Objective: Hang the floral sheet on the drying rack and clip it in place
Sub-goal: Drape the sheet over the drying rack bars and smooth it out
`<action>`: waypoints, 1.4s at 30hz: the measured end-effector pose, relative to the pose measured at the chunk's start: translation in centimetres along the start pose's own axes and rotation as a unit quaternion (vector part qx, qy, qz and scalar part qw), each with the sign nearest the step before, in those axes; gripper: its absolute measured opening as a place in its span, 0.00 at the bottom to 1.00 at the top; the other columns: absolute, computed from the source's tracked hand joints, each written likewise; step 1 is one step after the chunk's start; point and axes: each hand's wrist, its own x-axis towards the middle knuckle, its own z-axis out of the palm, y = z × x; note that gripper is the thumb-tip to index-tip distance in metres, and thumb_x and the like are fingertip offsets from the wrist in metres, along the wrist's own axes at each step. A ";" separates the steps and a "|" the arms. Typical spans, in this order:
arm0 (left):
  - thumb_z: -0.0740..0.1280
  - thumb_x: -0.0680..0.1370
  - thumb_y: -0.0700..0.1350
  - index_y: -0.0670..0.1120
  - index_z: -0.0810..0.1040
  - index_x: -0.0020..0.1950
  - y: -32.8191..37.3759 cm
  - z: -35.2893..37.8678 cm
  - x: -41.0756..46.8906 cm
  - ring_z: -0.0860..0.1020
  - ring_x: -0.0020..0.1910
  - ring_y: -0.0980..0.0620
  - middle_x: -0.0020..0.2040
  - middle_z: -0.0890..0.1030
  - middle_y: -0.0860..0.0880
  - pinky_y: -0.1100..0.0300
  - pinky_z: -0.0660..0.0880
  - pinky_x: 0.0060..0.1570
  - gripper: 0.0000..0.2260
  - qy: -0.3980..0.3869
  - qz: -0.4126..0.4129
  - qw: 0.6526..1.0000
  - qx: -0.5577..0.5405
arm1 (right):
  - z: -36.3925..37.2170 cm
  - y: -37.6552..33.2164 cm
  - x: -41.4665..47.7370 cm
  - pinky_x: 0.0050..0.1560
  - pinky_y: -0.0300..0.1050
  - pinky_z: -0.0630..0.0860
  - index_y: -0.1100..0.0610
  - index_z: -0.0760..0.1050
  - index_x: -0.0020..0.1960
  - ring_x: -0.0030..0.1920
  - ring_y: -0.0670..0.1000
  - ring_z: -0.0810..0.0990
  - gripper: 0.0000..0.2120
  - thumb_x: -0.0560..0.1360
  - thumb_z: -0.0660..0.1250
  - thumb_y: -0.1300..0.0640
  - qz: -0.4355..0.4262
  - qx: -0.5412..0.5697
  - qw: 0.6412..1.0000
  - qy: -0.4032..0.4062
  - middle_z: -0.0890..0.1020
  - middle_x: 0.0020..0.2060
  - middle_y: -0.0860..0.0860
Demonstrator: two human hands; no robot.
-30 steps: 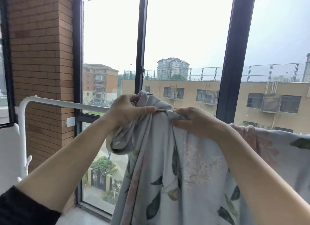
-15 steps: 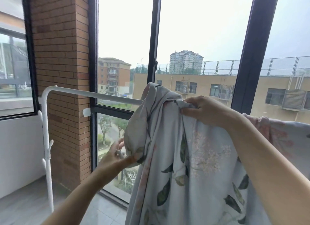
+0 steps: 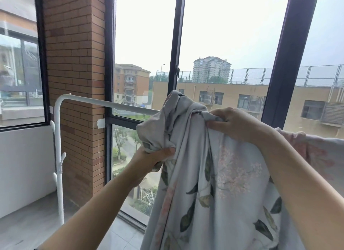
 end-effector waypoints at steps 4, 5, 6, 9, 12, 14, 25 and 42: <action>0.77 0.62 0.55 0.44 0.77 0.35 1.7 -1.7 -0.3 0.70 0.25 0.52 0.29 0.75 0.45 0.62 0.67 0.26 0.16 0.052 0.046 0.994 0.089 | 0.2 -0.3 0.1 0.33 0.44 0.66 0.43 0.73 0.38 0.29 0.43 0.70 0.09 0.77 0.64 0.47 -0.005 -0.002 1.000 0.003 0.74 0.28 0.44; 0.77 0.64 0.53 0.42 0.78 0.36 2.5 -2.1 -0.5 0.73 0.25 0.52 0.29 0.77 0.44 0.62 0.70 0.26 0.16 0.059 0.056 0.991 0.105 | 0.2 -0.2 0.1 0.34 0.44 0.68 0.44 0.75 0.41 0.31 0.44 0.72 0.07 0.77 0.63 0.46 -0.003 -0.002 1.000 0.001 0.76 0.31 0.44; 0.76 0.67 0.49 0.41 0.79 0.37 3.6 -2.5 -0.6 0.75 0.25 0.52 0.30 0.79 0.44 0.62 0.72 0.27 0.13 0.070 0.072 0.990 0.098 | 0.2 -0.2 0.1 0.35 0.45 0.69 0.45 0.77 0.46 0.33 0.45 0.74 0.06 0.77 0.63 0.46 -0.003 -0.004 1.000 0.001 0.78 0.33 0.45; 0.71 0.74 0.40 0.35 0.77 0.41 7.2 -2.9 0.3 0.77 0.24 0.51 0.31 0.74 0.38 0.62 0.75 0.27 0.09 0.098 0.114 0.987 0.064 | 0.2 -0.2 0.1 0.36 0.44 0.69 0.48 0.79 0.53 0.33 0.44 0.74 0.09 0.77 0.63 0.46 0.003 -0.001 1.000 0.004 0.78 0.34 0.44; 0.72 0.72 0.43 0.38 0.77 0.33 10.7 -2.8 3.1 0.76 0.24 0.49 0.24 0.72 0.41 0.60 0.76 0.31 0.12 0.161 0.167 0.972 0.045 | 0.3 -0.3 -0.1 0.34 0.42 0.67 0.47 0.79 0.54 0.30 0.41 0.70 0.10 0.77 0.64 0.46 0.005 -0.004 1.000 0.006 0.75 0.31 0.42; 0.74 0.70 0.49 0.44 0.78 0.31 12.2 -2.2 5.8 0.78 0.29 0.47 0.26 0.76 0.44 0.57 0.78 0.35 0.12 0.198 0.205 0.955 0.079 | 0.3 -0.2 -0.2 0.34 0.41 0.66 0.45 0.78 0.54 0.30 0.40 0.70 0.09 0.77 0.64 0.46 0.008 -0.015 1.000 0.012 0.75 0.32 0.42; 0.60 0.76 0.64 0.46 0.53 0.75 11.2 0.9 9.6 0.74 0.60 0.42 0.67 0.69 0.41 0.54 0.72 0.55 0.35 0.149 0.178 0.891 0.390 | 0.2 0.9 -0.5 0.51 0.54 0.77 0.37 0.76 0.53 0.47 0.47 0.81 0.10 0.73 0.64 0.40 0.006 0.021 1.000 0.012 0.83 0.43 0.42; 0.76 0.59 0.66 0.58 0.72 0.57 1.1 -2.1 2.0 0.78 0.47 0.66 0.48 0.81 0.60 0.71 0.72 0.41 0.31 0.076 0.062 0.975 0.201 | 0.8 0.6 0.2 0.47 0.47 0.75 0.31 0.75 0.51 0.41 0.40 0.78 0.09 0.72 0.66 0.42 0.027 0.046 0.998 0.028 0.81 0.39 0.34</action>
